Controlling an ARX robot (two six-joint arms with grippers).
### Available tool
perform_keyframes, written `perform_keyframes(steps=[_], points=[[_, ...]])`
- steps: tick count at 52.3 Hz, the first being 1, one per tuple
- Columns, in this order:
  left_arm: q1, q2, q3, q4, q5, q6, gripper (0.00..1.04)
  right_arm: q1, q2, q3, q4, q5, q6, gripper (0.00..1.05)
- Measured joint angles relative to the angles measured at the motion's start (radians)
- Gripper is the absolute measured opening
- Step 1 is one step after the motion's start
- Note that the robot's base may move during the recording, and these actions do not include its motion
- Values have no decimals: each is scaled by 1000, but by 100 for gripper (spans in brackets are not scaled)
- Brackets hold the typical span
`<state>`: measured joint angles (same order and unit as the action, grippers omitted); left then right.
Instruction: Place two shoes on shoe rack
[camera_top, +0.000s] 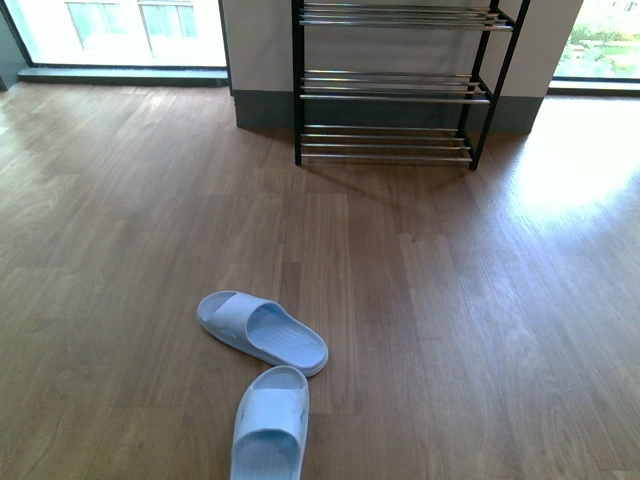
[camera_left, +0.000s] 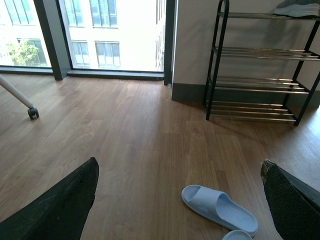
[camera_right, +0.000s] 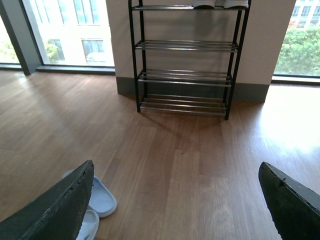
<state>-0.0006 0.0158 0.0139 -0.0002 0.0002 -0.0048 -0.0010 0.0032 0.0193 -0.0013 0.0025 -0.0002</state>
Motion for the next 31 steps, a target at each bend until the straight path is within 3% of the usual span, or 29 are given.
perform_keyframes(steps=[10, 12, 13, 17, 24, 31], points=[[-1, 1, 1, -2, -8, -1, 95, 0, 0, 0, 0, 0, 0, 96], [-25, 25, 18, -57, -79, -43, 95, 0, 0, 0, 0, 0, 0, 96], [-53, 53, 40, -119, -176, -99, 95, 0, 0, 0, 0, -1, 0, 96], [-109, 190, 106, -288, -370, -289, 95, 0, 0, 0, 0, 0, 0, 96], [-63, 343, 121, -348, -263, -583, 95, 0, 0, 0, 0, -2, 0, 96], [-41, 584, 155, -211, -163, -673, 95, 0, 0, 0, 0, -2, 0, 96]])
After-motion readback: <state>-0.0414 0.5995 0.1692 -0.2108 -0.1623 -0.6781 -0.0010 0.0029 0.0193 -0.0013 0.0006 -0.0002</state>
